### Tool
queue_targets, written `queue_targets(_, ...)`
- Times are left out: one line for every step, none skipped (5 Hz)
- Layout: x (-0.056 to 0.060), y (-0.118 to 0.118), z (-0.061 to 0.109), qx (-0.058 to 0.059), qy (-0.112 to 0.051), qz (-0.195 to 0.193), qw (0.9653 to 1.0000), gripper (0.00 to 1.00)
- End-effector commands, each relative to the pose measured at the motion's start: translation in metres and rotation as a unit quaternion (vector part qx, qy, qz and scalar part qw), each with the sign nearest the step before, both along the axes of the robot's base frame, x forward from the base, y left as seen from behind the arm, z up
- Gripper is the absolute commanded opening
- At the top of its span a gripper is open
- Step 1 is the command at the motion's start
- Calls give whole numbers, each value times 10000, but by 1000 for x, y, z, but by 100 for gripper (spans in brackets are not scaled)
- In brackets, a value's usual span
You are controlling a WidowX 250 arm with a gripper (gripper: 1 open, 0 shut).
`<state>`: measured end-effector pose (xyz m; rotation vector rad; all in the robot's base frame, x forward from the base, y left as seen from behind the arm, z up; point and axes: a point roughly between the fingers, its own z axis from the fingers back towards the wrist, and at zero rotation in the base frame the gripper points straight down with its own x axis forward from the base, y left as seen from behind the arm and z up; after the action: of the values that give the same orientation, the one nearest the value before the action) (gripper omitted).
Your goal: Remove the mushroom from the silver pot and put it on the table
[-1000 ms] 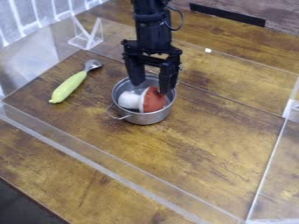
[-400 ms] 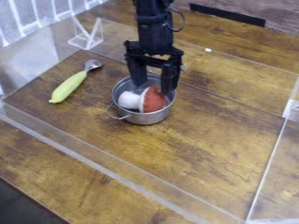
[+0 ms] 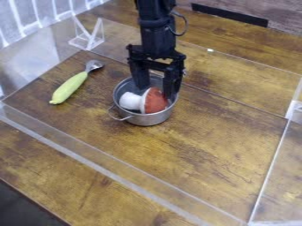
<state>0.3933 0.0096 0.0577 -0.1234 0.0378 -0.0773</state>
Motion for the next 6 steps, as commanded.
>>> queue_targets(11,-8,20,27,-358,-133,9993,100)
queue_targets(11,-7,18,38,-347,-118,9993,0)
queue_targets(12,-6,18,52,-341,-115,9993,0)
queue_targets(13,-4,30,95,-377,-132,9992,0)
queue_targets(16,0,47,139,-458,-144,9988,0)
queue_targets(19,5,67,196,-548,-145,9982,0)
